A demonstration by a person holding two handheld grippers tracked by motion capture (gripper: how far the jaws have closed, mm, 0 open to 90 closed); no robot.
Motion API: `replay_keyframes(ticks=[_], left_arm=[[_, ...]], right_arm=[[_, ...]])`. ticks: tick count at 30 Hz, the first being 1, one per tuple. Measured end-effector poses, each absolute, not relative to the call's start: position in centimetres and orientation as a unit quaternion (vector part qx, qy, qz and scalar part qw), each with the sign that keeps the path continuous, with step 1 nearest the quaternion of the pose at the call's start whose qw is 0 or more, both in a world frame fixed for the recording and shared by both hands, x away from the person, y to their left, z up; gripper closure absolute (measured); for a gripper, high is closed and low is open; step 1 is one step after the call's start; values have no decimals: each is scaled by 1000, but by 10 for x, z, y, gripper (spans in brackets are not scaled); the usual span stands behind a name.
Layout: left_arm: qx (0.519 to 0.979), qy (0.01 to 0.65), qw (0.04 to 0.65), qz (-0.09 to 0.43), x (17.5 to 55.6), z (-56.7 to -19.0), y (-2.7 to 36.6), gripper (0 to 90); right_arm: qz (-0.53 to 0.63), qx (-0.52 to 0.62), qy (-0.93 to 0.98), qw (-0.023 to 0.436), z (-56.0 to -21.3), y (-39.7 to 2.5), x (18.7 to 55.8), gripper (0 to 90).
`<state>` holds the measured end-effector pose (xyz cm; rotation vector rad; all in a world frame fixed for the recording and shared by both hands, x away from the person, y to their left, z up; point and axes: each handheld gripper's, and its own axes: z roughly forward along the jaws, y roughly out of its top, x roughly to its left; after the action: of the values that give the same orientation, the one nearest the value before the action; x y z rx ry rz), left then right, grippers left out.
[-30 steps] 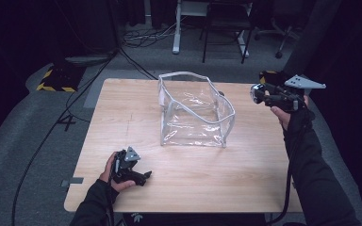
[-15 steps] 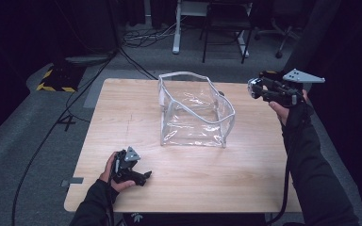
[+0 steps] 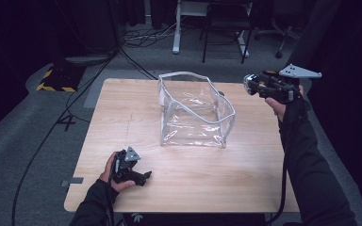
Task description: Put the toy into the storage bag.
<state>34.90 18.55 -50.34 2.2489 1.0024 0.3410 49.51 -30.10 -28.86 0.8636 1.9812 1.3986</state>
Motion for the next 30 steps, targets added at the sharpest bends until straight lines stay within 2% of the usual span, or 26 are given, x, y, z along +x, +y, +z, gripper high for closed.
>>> replay_keyframes(ticks=[30], left_arm=[[857, 381, 322, 127, 349, -504, 186, 2]], right_arm=[[519, 284, 765, 252, -281, -248, 504, 487]])
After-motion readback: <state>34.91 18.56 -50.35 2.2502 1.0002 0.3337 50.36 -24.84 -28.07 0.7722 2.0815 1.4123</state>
